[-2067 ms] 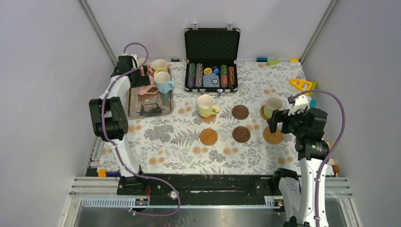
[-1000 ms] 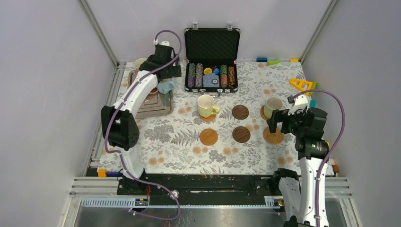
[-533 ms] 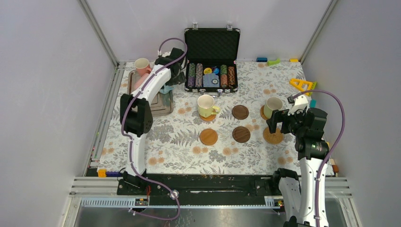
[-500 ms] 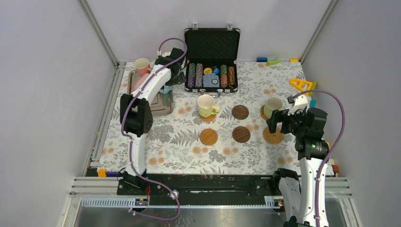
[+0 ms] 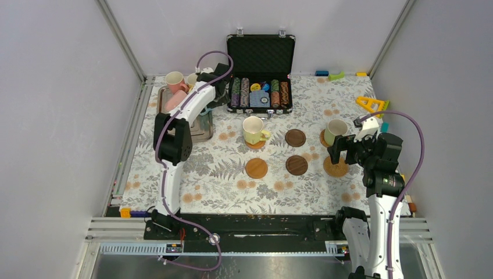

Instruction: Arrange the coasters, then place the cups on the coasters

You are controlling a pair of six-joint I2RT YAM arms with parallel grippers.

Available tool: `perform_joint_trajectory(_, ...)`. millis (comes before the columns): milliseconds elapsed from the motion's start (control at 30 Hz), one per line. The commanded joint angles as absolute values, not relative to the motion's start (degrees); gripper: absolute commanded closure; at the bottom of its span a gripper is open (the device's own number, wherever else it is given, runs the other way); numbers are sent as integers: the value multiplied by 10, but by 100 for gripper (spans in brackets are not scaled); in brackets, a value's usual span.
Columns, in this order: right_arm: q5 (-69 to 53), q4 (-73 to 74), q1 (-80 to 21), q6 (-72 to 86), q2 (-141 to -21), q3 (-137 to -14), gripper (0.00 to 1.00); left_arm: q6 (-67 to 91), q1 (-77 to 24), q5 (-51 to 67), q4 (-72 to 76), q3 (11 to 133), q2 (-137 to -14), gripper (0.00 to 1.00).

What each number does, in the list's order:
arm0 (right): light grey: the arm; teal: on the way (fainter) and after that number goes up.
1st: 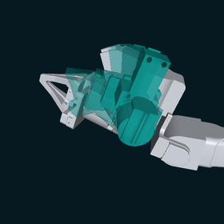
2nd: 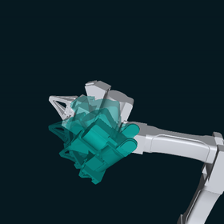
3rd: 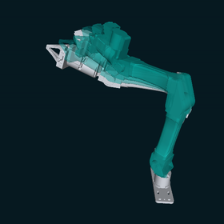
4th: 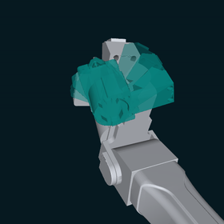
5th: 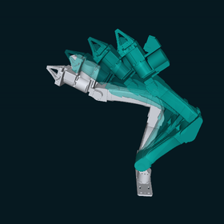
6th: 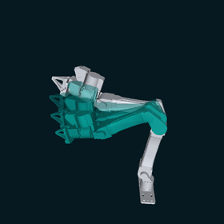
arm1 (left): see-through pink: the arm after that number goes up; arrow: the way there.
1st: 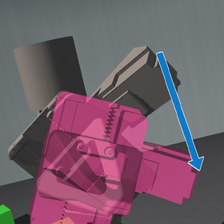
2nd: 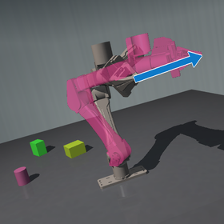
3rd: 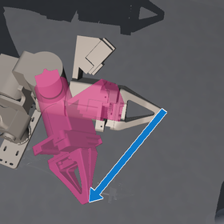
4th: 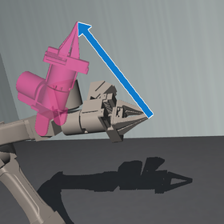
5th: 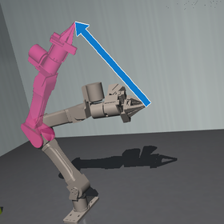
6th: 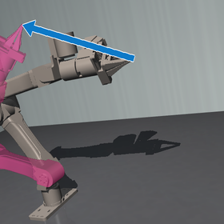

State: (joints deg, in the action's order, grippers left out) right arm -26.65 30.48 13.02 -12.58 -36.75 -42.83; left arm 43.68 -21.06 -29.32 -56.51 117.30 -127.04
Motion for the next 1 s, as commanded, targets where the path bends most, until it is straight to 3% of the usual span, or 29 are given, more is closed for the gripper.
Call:
perform_joint_trajectory(0,-282,290,131,-121,-363,-429,0,458,-210,-325,-536,1199,-1284,20)
perform_joint_trajectory(533,-290,290,131,-118,-369,-428,0,465,-189,-334,-523,1216,-1327,31)
perform_joint_trajectory(833,-291,290,131,-117,-371,-429,0,439,-179,-323,-493,1138,-1265,49)
perform_joint_trajectory(967,-293,290,131,-115,-371,-428,0,412,-178,-310,-471,1084,-1230,74)
